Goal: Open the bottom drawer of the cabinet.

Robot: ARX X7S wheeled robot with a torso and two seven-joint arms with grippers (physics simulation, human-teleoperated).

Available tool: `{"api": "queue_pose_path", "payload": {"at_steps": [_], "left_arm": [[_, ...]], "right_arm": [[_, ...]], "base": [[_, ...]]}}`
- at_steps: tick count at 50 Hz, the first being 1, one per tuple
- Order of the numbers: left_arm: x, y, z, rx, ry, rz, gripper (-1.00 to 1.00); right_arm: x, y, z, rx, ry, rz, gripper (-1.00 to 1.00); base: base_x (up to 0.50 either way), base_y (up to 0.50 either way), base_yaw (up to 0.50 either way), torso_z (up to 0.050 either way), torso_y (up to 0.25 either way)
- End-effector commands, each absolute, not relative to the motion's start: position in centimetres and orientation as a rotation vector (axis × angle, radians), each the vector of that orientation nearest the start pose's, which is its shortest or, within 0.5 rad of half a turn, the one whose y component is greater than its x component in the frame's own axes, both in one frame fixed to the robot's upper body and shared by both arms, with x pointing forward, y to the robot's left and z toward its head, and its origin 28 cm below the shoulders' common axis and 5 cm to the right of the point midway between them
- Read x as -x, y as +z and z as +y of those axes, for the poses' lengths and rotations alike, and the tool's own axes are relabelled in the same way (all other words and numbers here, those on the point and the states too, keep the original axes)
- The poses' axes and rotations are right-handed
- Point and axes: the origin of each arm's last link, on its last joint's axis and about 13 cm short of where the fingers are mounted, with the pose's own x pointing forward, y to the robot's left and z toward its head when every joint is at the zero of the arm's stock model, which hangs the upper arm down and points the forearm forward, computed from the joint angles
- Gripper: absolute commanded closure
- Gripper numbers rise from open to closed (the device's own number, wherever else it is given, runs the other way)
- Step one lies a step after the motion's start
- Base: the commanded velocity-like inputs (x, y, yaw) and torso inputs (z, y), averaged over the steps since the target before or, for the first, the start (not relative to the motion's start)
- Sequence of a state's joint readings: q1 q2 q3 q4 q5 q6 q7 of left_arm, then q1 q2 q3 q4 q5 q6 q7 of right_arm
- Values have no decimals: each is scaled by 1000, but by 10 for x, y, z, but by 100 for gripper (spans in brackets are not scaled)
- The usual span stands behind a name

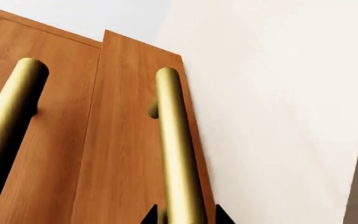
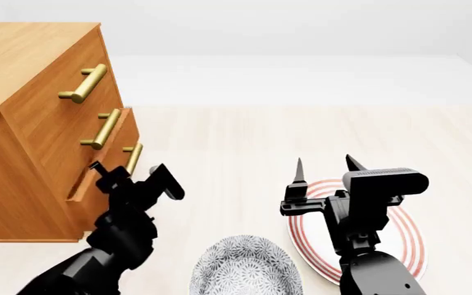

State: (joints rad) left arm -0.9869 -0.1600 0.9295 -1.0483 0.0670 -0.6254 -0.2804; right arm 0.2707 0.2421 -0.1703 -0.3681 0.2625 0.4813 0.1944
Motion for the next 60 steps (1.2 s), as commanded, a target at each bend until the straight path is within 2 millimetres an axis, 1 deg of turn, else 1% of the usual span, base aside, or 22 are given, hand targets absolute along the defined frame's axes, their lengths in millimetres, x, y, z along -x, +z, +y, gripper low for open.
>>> {"api": "queue_pose_path", "payload": {"at_steps": [1, 13, 17, 22, 32, 51, 52, 60], "left_arm": [[-363, 80, 214, -1104, 69, 435, 100], [-365, 84, 196, -1100, 5, 408, 100], [-370, 82, 190, -1103, -6, 414, 100], [-375, 81, 176, -1132, -20, 411, 100], [-372, 81, 157, -1133, -77, 380, 100], [-372, 81, 156, -1129, -87, 371, 100], [-373, 82, 155, -1127, -81, 364, -100], [-371, 86, 151, -1114, -96, 348, -100]], "right_arm": [[-250, 116, -103, 33, 62, -108, -100], [-250, 115, -104, 28, 59, -107, -100], [-250, 115, -105, 28, 59, -109, -100], [-250, 115, -105, 28, 60, -110, -100], [-248, 116, -107, 25, 54, -114, -100], [-249, 114, -107, 24, 54, -111, -100], [-249, 114, -107, 24, 53, -110, -100], [-249, 115, -108, 18, 54, -111, -100]], "base": [[0, 0, -3, 0, 0], [0, 0, -1, 0, 0], [3, 0, -2, 0, 0], [9, 0, -5, 0, 0], [11, 0, -5, 0, 0], [5, 0, -3, 0, 0], [12, 0, -3, 0, 0], [0, 0, 0, 0, 0]]}}
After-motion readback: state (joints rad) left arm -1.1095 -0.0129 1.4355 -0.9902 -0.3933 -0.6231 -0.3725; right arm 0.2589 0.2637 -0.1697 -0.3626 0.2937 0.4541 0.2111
